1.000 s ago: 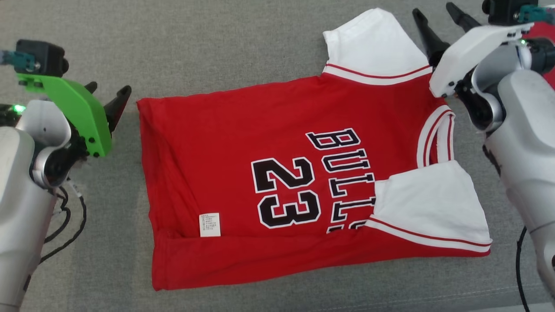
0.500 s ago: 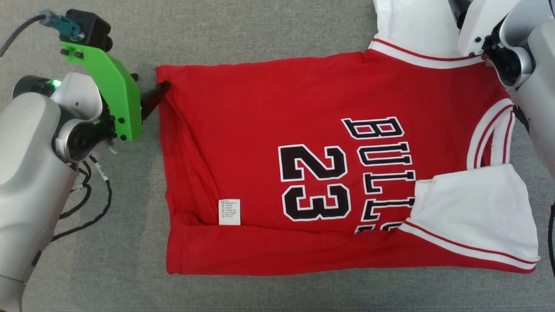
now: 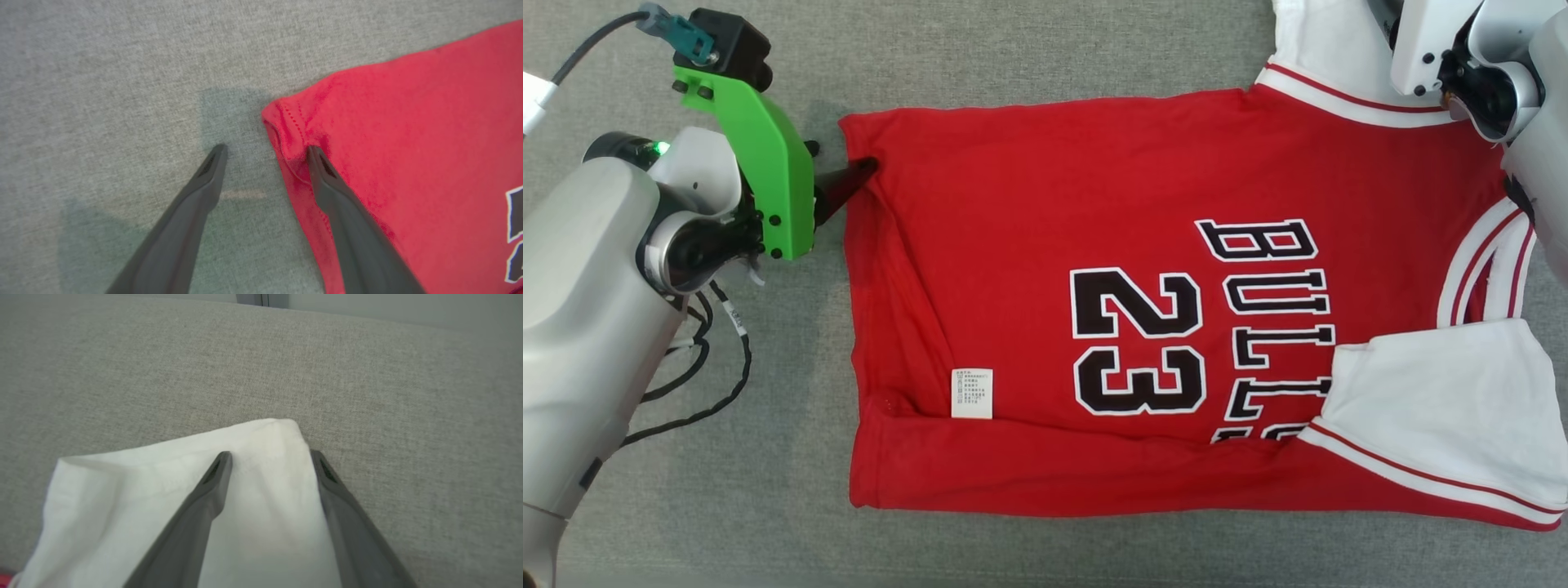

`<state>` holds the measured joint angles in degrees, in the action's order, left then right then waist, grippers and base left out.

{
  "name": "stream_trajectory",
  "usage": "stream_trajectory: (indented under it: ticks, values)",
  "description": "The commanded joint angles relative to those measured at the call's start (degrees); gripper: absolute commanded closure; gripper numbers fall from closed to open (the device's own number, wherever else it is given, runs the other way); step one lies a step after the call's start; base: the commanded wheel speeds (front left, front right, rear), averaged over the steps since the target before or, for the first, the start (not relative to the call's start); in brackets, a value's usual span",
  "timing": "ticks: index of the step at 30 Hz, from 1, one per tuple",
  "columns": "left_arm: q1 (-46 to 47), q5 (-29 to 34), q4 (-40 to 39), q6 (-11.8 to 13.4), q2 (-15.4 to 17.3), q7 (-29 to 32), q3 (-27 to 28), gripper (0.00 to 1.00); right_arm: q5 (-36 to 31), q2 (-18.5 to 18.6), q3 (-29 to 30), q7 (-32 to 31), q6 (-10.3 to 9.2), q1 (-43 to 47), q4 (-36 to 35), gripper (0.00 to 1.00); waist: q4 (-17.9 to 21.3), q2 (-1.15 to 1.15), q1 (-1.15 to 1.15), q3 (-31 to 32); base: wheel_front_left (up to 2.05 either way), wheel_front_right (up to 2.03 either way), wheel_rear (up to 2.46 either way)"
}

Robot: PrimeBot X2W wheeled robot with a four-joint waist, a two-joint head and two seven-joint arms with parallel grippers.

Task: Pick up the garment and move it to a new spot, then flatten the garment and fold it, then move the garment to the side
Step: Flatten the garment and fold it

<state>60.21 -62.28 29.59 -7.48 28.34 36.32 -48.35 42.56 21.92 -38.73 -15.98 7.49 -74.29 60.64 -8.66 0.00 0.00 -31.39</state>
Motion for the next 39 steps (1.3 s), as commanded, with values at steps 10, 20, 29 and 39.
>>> stream_trajectory:
  ticks: [10, 20, 29, 39]
  values:
    - [2.7, -3.5, 1.8, 0.0, -0.4, -3.9, -3.4, 0.0, 4.7, 0.0, -4.4, 2.0, -0.04, -0.9, -0.8, 0.42, 1.4, 0.0, 0.0, -1.7, 0.0, 0.0, 0.0]
    - [4.4, -6.2, 3.1, 0.0, 0.4, -5.7, -6.8, 1.0, 8.6, 0.7, -7.8, 9.3, -0.04, -1.0, -2.7, 1.0, 1.9, 0.0, 0.0, -0.5, 0.0, 0.0, 0.0]
    - [5.0, -6.4, 5.5, 0.0, 1.9, -10.5, -8.8, 1.0, 10.2, 0.2, -6.7, 21.0, -0.05, -2.4, 2.9, 1.0, 2.1, 0.0, 0.0, 2.7, 0.0, 0.0, 0.0]
    - [4.1, -7.8, 8.3, 0.0, 2.9, -13.0, -11.6, 1.0, 11.9, -0.7, -9.3, 22.5, -0.05, 0.3, 4.7, 1.0, 3.4, 0.0, 0.0, 6.3, 0.0, 0.0, 0.0]
